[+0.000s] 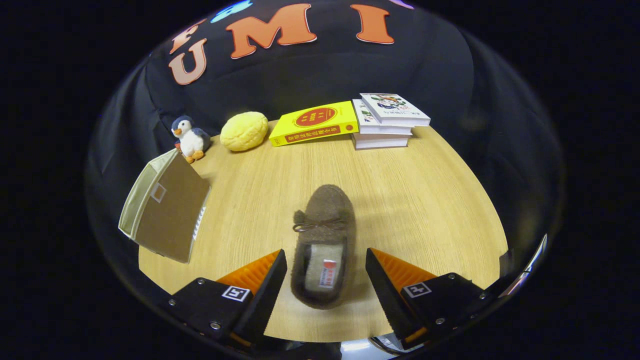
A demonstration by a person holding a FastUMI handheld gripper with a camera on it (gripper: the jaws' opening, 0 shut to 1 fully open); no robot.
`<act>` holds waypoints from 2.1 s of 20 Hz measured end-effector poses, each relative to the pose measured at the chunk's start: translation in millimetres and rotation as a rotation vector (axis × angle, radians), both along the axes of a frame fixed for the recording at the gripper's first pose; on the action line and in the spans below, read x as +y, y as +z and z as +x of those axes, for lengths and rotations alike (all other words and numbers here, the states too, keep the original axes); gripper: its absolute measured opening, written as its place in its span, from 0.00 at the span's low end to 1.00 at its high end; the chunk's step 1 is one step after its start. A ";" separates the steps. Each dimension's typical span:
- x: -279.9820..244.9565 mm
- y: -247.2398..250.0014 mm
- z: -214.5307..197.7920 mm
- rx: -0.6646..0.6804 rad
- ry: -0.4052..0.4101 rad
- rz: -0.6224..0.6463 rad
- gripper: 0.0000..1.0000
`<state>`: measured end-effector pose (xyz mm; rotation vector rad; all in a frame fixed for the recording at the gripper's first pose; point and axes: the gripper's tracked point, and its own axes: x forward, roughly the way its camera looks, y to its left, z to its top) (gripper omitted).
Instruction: Open the storage box then place both shoes into the box .Put the left shoe in first, then the right shoe, with the right side of both shoes facing outward in a uniform manner.
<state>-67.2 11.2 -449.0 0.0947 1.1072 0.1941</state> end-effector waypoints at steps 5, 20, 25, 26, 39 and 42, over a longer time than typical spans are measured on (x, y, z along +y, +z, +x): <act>-13.4 -41.7 4.5 0.025 0.026 -0.019 0.88; -1.4 -94.5 34.9 0.151 0.020 0.024 0.30; -4.5 -71.0 45.3 0.129 -0.062 0.012 0.04; 1.4 -61.2 46.0 0.124 -0.065 0.018 0.04; 177.3 73.2 48.2 0.068 0.076 0.161 0.04; 223.1 98.8 46.5 0.055 0.128 0.177 0.04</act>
